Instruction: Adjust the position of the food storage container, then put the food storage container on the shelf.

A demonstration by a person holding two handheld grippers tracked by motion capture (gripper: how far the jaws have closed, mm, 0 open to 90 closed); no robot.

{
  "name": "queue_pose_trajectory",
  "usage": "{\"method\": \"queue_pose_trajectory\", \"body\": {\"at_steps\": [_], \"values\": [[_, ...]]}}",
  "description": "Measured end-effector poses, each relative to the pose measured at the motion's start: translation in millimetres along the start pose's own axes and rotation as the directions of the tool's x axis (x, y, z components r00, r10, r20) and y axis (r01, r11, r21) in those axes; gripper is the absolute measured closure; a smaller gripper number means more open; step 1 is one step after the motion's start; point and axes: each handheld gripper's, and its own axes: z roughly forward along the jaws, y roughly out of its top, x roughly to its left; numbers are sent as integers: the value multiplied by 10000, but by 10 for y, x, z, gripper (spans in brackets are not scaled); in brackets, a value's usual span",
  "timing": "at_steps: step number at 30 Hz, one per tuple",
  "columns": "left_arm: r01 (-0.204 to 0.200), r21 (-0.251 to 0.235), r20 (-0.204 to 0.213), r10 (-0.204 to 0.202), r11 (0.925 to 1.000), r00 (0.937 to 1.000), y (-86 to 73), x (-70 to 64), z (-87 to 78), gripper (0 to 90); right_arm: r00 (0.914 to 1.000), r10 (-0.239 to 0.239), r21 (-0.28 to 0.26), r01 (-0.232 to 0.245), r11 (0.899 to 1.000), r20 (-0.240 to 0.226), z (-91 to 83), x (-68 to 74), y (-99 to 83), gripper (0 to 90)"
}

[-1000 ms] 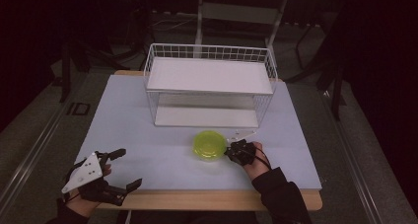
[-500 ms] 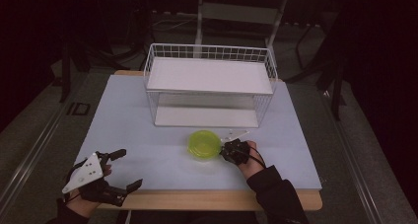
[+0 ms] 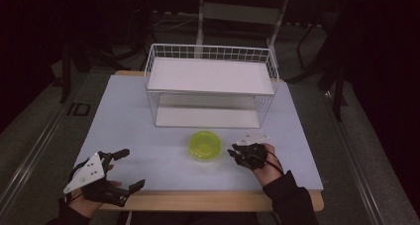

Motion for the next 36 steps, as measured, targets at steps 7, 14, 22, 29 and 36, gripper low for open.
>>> {"method": "queue_pose_trajectory", "body": {"at_steps": [7,14,22,29,36], "values": [[261,709,670,-309,9971,9973,113,-93,124,2,9951,682,-1190,-763,9900,-712,-338,29,-17,154],[177,928,1338,-301,9955,9906,354,-126,314,2,9954,495,-2015,-653,9773,-825,-563,100,50,114],[342,1199,1569,-530,9922,9862,535,-19,552,2,9997,-161,-2043,123,9788,-173,-614,102,199,177],[1409,1891,1664,-1731,9718,9707,647,171,975,3,9690,1831,-1179,-2038,9719,-1658,-486,-9,293,122],[2659,2637,1506,-3119,9272,9381,489,337,1268,187,9206,3284,-489,-3455,9371,-2112,-284,-106,301,153]]}}
